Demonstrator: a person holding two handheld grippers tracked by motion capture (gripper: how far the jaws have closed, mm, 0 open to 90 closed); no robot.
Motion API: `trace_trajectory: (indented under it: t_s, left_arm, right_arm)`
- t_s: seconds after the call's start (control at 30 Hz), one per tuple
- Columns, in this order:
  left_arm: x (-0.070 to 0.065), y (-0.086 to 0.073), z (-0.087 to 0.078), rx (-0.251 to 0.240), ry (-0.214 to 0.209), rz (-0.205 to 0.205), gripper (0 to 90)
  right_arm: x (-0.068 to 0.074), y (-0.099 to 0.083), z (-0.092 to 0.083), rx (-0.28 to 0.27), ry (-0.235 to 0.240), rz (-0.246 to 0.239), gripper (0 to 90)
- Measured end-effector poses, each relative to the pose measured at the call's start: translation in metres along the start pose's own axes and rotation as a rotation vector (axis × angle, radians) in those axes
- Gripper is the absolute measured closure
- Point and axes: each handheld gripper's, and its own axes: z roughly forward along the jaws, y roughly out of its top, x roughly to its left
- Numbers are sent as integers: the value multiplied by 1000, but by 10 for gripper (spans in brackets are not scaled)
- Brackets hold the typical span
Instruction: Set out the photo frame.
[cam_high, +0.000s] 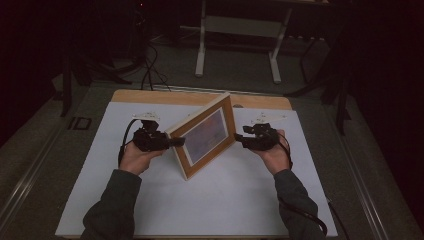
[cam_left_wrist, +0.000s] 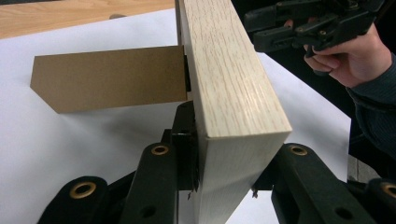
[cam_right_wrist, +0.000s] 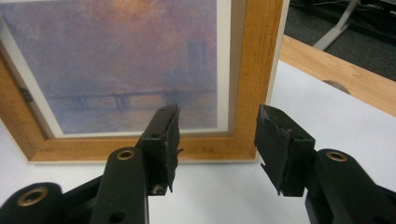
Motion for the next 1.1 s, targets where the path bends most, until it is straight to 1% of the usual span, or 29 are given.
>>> trace_trajectory:
  t_s: [0.07,0.13,0.27,0.37,0.53,0.7,0.83,0.87,0.9,0.93,1.03,1.1]
  left_arm:
    - [0,0,0,1,-5,2,706]
    - [0,0,0,3,-12,3,706]
    - [0,0,0,5,-21,6,705]
    - [0,-1,0,8,-31,11,705]
    - [-1,-1,0,13,-46,19,705]
    - [0,-1,1,12,-63,20,704]
    - [-2,-1,2,15,-74,28,704]
    - [-2,-1,2,15,-77,30,704]
    - [-2,-1,3,16,-80,32,704]
    - [-2,-1,3,19,-85,34,704]
    - [-3,-1,3,21,-88,39,704]
    - [-3,-1,3,22,-91,42,704]
  right_arm:
    - [-1,1,1,-5,3,4,486]
    - [-4,4,1,-18,10,26,479]
    - [-6,7,2,-24,8,40,472]
    - [-7,8,2,-26,7,39,471]
    - [-10,11,2,-14,-4,34,465]
    - [-12,13,1,-24,-3,44,452]
    - [-14,16,2,-28,0,44,422]
    - [-13,18,3,-27,8,34,411]
    - [-13,18,3,-27,8,34,411]
    - [-13,20,3,-26,8,24,387]
    - [-13,22,2,-28,7,18,360]
    - [-14,24,3,-25,10,21,355]
